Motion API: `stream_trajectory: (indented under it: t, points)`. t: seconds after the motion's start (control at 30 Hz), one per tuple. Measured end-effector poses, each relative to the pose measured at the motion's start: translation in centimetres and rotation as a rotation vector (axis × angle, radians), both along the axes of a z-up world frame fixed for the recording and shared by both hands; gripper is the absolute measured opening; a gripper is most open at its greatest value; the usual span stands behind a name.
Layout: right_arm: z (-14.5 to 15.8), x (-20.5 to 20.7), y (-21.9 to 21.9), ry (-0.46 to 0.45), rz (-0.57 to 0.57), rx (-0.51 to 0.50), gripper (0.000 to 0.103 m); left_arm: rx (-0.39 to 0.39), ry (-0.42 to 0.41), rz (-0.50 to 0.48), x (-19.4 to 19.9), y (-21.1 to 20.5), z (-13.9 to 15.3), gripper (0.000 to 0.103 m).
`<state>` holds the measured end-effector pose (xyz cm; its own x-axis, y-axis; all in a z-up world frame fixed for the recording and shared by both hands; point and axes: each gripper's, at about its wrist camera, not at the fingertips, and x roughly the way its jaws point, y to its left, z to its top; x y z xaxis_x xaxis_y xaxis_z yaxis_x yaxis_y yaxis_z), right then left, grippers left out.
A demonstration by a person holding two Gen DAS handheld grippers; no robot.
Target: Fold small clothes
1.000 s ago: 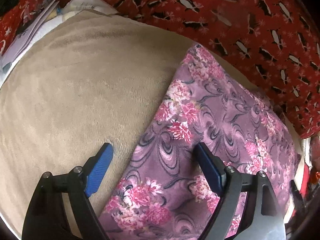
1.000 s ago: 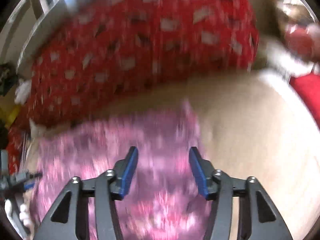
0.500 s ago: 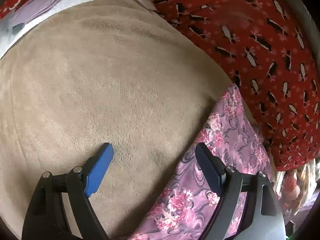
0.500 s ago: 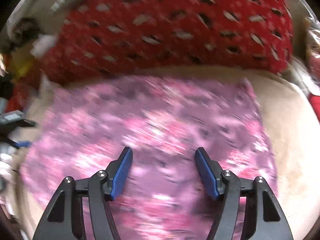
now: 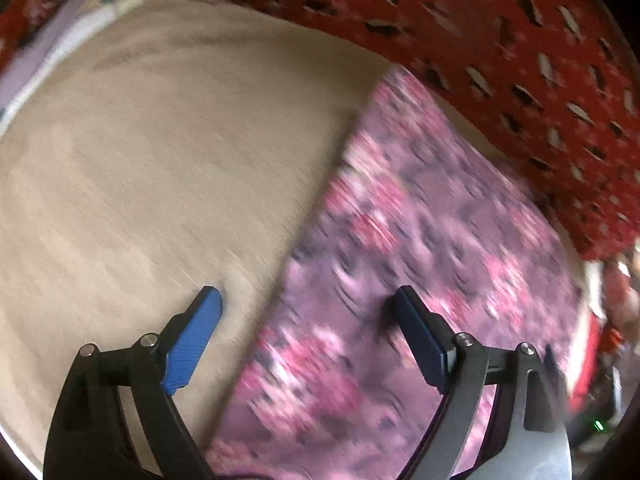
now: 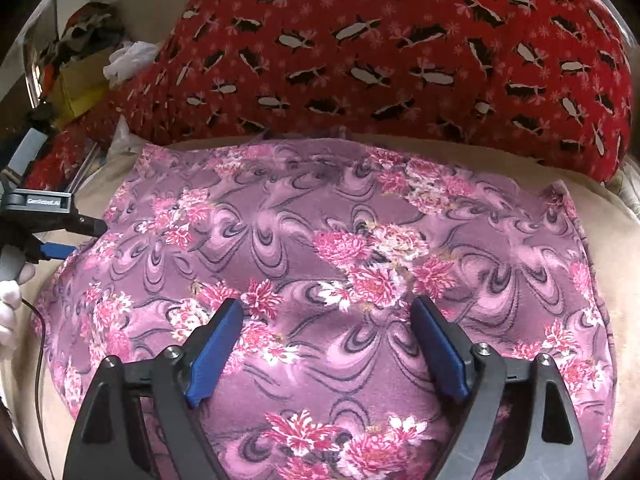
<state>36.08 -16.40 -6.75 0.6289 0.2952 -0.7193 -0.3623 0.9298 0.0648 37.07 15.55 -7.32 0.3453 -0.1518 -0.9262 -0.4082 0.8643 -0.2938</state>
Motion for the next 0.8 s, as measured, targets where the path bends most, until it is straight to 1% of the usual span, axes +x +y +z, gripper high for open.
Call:
stream_trajectory:
  t: [0.03, 0.1, 0.17, 0.23, 0.27, 0.3, 0.37, 0.4, 0.43, 0.5, 0.53, 0.63, 0.67, 0.73, 0.8]
  points:
    - [-0.1, 0.1, 0.0, -0.004, 0.000, 0.003, 0.088, -0.049, 0.010, -0.040, -0.1, -0.2, -0.2, 0.088]
    - [-0.2, -0.1, -0.3, -0.008, 0.001, 0.010, 0.088, -0.097, 0.036, -0.115, 0.1, -0.6, -0.4, 0.088]
    - [-0.2, 0.0, -0.2, -0.008, 0.002, 0.017, 0.088, -0.127, 0.050, -0.141, 0.6, -0.6, -0.3, 0.088]
    - [-0.2, 0.0, -0.2, -0.009, 0.003, 0.020, 0.088, -0.210, 0.071, -0.168, 1.4, -0.6, -0.7, 0.088]
    - [-0.2, 0.0, -0.3, -0.009, 0.003, 0.021, 0.088, -0.234, 0.078, -0.174, 1.5, -0.8, -0.8, 0.088]
    - [-0.2, 0.0, -0.2, -0.008, 0.003, 0.021, 0.088, -0.240, 0.083, -0.181, 1.7, -1.0, -0.9, 0.088]
    - [-0.2, 0.0, -0.3, -0.009, 0.003, 0.025, 0.088, -0.224, 0.087, -0.193, 1.8, -1.4, -0.8, 0.087]
    - [-0.2, -0.1, -0.4, -0.009, 0.003, 0.026, 0.088, -0.215, 0.082, -0.191, 1.6, -1.5, -0.7, 0.076]
    - [-0.1, -0.1, -0.4, -0.010, 0.003, 0.027, 0.088, -0.204, 0.078, -0.194, 1.5, -1.6, -0.5, 0.053]
    - [-0.1, -0.2, -0.5, -0.010, 0.003, 0.031, 0.088, -0.234, 0.070, -0.204, 1.2, -1.7, 0.1, 0.021]
    - [-0.1, -0.2, -0.5, -0.010, 0.004, 0.034, 0.089, -0.228, 0.061, -0.191, 1.0, -1.8, 0.4, 0.017]
    - [-0.1, -0.2, -0.6, -0.008, 0.006, 0.040, 0.089, -0.216, 0.034, -0.172, 0.7, -1.8, 1.8, 0.015]
    - [-0.1, -0.2, -0.6, -0.006, 0.006, 0.041, 0.089, -0.224, 0.026, -0.164, 0.6, -1.9, 2.3, 0.014]
    - [0.0, -0.1, -0.6, 0.005, 0.008, 0.043, 0.089, -0.270, -0.004, -0.141, 0.4, -2.1, 3.5, 0.013]
    - [0.4, 0.0, -0.6, 0.028, 0.008, 0.039, 0.089, -0.282, -0.040, -0.137, 0.2, -2.9, 5.2, 0.013]
